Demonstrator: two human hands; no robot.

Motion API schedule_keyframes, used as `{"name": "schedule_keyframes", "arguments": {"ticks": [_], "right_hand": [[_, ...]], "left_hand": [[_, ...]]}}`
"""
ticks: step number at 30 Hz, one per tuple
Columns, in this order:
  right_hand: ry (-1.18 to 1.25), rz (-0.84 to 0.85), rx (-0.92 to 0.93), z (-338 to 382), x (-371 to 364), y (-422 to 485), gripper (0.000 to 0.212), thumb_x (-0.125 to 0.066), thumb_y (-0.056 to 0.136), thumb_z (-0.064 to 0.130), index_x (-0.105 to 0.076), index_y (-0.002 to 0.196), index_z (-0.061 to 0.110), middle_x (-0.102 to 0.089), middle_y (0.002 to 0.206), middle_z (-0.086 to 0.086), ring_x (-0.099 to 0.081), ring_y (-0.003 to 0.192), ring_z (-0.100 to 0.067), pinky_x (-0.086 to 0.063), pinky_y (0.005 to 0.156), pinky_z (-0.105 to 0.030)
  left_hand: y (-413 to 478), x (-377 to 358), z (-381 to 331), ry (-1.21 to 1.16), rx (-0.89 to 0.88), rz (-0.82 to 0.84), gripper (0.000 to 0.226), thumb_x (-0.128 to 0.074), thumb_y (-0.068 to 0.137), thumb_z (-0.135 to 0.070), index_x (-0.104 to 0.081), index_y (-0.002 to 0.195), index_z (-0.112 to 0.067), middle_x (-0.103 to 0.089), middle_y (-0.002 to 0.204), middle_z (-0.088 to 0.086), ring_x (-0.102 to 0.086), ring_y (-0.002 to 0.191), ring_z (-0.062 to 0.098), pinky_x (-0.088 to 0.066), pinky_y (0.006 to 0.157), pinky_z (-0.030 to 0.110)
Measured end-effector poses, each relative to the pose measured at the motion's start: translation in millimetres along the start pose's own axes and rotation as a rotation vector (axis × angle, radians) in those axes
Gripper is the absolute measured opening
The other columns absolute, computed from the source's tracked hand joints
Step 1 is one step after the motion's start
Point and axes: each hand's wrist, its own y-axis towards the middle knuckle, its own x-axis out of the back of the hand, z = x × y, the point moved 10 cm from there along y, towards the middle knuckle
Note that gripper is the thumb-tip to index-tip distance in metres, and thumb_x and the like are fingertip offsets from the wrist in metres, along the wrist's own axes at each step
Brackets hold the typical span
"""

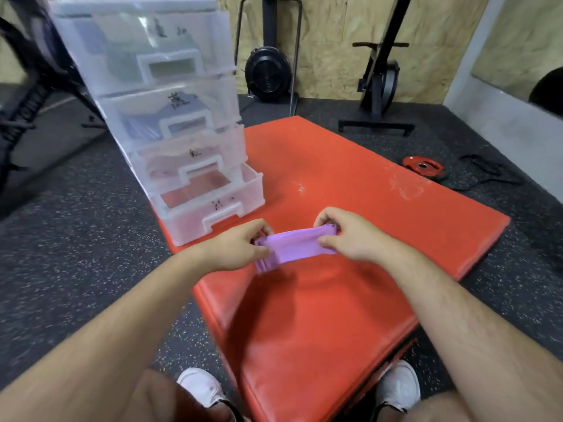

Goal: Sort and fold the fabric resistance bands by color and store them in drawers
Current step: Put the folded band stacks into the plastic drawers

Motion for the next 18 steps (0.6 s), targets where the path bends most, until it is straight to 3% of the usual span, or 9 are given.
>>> {"name": "schedule_keyframes", "arguments": {"ticks": [2, 4, 7, 10, 13, 16, 18], "right_hand": [[0.001, -0.002, 0.018, 16, -5, 13, 0.025, -0.062, 0.086, 0.007, -0.058, 0.101, 0.026, -0.065, 0.097, 0.001, -0.056, 0.080, -0.014, -0.046, 0.075, -0.027], [0.055, -0.036, 0.046, 33, -11, 24, 0.030, -0.062, 0.088, 0.006, -0.053, 0.109, 0.026, -0.065, 0.100, 0.000, -0.058, 0.084, -0.019, -0.047, 0.081, -0.031], [0.148, -0.132, 0.084, 65, -21, 43, 0.035, -0.063, 0.088, 0.007, -0.043, 0.111, 0.023, -0.060, 0.077, 0.004, -0.047, 0.062, -0.013, -0.041, 0.064, -0.027], [0.293, -0.226, 0.046, 88, -33, 68, 0.030, -0.061, 0.089, 0.008, -0.040, 0.107, 0.020, -0.053, 0.068, 0.002, -0.036, 0.045, -0.005, -0.034, 0.049, -0.020], [0.289, -0.257, 0.078, 117, -45, 97, 0.022, -0.058, 0.086, 0.001, -0.047, 0.093, 0.019, -0.049, 0.068, 0.001, -0.036, 0.045, -0.003, -0.032, 0.048, -0.017], [0.200, -0.236, 0.124, 142, -59, 126, 0.026, -0.057, 0.085, -0.001, -0.058, 0.076, 0.023, -0.055, 0.074, -0.002, -0.046, 0.048, -0.001, -0.037, 0.050, -0.015], [0.116, -0.232, 0.124, 151, -66, 146, 0.026, -0.058, 0.086, 0.002, -0.067, 0.078, 0.026, -0.062, 0.078, 0.001, -0.056, 0.058, -0.005, -0.039, 0.054, -0.013]], "left_hand": [[-12, 26, 14, -0.145, 0.024, -0.065, 0.023, -0.071, 0.081, -0.015, -0.060, 0.097, -0.027, -0.064, 0.087, -0.009, -0.054, 0.073, 0.004, -0.048, 0.075, 0.028], [-23, 48, 25, -0.292, 0.051, -0.138, 0.028, -0.070, 0.083, -0.006, -0.059, 0.101, -0.025, -0.064, 0.087, -0.004, -0.055, 0.072, 0.006, -0.047, 0.070, 0.023], [-42, 90, 44, -0.438, 0.113, -0.339, 0.040, -0.069, 0.081, 0.001, -0.054, 0.107, -0.026, -0.060, 0.084, 0.016, -0.052, 0.068, 0.017, -0.045, 0.065, 0.029], [-57, 126, 73, -0.571, 0.188, -0.522, 0.042, -0.073, 0.077, -0.004, -0.052, 0.101, -0.032, -0.059, 0.078, 0.016, -0.055, 0.066, 0.022, -0.050, 0.071, 0.044], [-67, 153, 98, -0.561, 0.242, -0.642, 0.037, -0.078, 0.068, -0.016, -0.051, 0.089, -0.031, -0.065, 0.073, 0.013, -0.060, 0.065, 0.024, -0.055, 0.075, 0.050], [-72, 171, 109, -0.472, 0.271, -0.750, 0.027, -0.077, 0.073, -0.008, -0.054, 0.085, -0.015, -0.066, 0.073, 0.013, -0.064, 0.060, 0.019, -0.054, 0.066, 0.033], [-69, 178, 113, -0.398, 0.271, -0.774, 0.014, -0.074, 0.075, -0.004, -0.062, 0.078, -0.011, -0.069, 0.070, 0.010, -0.066, 0.058, 0.017, -0.057, 0.066, 0.034]]}}
